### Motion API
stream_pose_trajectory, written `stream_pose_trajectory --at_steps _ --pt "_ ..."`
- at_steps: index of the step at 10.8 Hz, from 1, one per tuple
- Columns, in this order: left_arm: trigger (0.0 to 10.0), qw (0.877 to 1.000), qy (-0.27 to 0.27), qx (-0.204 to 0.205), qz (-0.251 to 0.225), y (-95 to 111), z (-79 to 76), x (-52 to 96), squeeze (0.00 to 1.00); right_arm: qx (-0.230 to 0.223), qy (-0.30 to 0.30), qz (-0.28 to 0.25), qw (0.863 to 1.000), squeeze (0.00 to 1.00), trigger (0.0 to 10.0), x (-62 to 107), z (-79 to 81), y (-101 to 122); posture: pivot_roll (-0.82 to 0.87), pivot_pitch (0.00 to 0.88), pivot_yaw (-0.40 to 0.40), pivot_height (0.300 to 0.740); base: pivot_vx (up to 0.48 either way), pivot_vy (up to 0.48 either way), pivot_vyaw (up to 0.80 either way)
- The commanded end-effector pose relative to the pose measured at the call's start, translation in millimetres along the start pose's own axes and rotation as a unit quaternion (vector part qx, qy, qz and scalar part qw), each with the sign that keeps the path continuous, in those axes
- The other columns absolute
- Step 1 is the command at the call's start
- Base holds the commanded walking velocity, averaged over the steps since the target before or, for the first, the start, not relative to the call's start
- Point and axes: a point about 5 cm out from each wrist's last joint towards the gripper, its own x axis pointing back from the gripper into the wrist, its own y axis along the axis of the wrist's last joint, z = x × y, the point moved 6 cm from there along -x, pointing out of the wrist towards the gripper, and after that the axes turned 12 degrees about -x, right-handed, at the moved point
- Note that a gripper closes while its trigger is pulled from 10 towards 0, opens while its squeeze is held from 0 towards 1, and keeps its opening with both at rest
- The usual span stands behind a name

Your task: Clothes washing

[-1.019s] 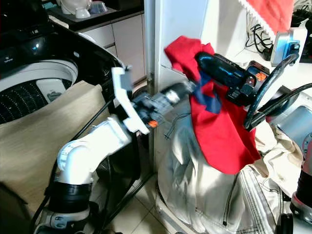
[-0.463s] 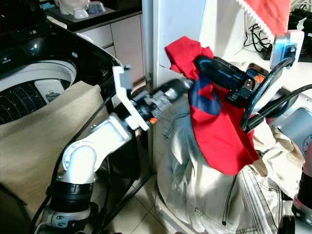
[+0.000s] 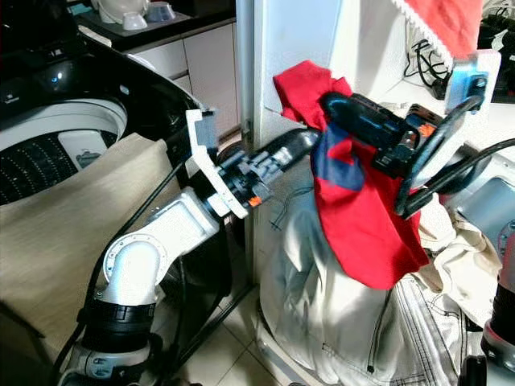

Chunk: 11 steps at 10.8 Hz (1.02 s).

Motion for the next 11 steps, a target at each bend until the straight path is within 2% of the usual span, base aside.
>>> stream_pose_trajectory --at_steps 1,3,4,5,6,7,9,10,11 --pt "0.0 1.000 -0.013 0.003 -0.004 -0.1 -7.2 -1.3 0.00 0.013 -0.012 0.010 1.000 0.00 0.0 -0.6 -2.3 -1.8 -0.22 0.000 0.049 0.740 0.000 0.000 0.00" --pt "0.0 1.000 -0.006 0.011 -0.015 3.2 -5.0 -2.0 0.00 0.018 -0.029 0.015 0.999 0.00 0.0 -1.7 -9.0 -4.4 -0.22 0.000 0.050 0.740 0.000 0.000 0.00" --pt "0.5 1.000 0.001 0.018 -0.022 6.2 -2.6 -1.4 0.00 0.017 -0.027 0.016 0.999 0.00 0.0 -2.6 -8.7 -5.1 -0.22 0.000 0.049 0.740 0.000 0.000 0.00" --pt "1.7 0.999 -0.008 0.022 -0.026 8.4 -4.9 -0.4 0.00 0.018 -0.026 0.017 0.999 0.00 0.0 -3.4 -8.5 -5.5 -0.22 0.000 0.048 0.740 0.000 0.000 0.00" --pt "0.9 0.999 -0.006 0.028 -0.034 10.8 -4.7 -0.1 0.00 0.020 -0.026 0.017 0.999 0.00 0.0 -3.8 -8.8 -5.6 -0.22 0.000 0.048 0.740 0.000 0.000 0.00" --pt "10.0 0.998 0.011 0.051 -0.046 15.2 1.1 0.6 0.00 0.021 -0.024 0.018 0.999 0.00 0.0 -4.1 -7.8 -5.0 -0.21 0.000 0.047 0.740 0.000 0.000 0.00" --pt "10.0 0.997 0.004 0.061 -0.046 16.5 -1.0 0.5 1.00 0.022 -0.024 0.018 0.999 0.00 0.0 -4.3 -7.7 -4.7 -0.22 0.000 0.046 0.740 0.000 0.000 0.00" --pt "10.0 0.996 -0.024 0.072 -0.040 14.8 -10.8 -0.7 1.00 0.023 -0.022 0.019 0.999 0.00 0.0 -4.9 -6.8 -5.2 -0.22 0.000 0.049 0.740 0.000 0.000 0.00" --pt "10.0 0.996 -0.029 0.078 -0.040 15.4 -12.6 -0.5 1.00 0.023 -0.022 0.019 0.999 0.00 0.0 -5.0 -6.8 -5.4 -0.22 0.000 0.049 0.740 0.000 0.000 0.00"
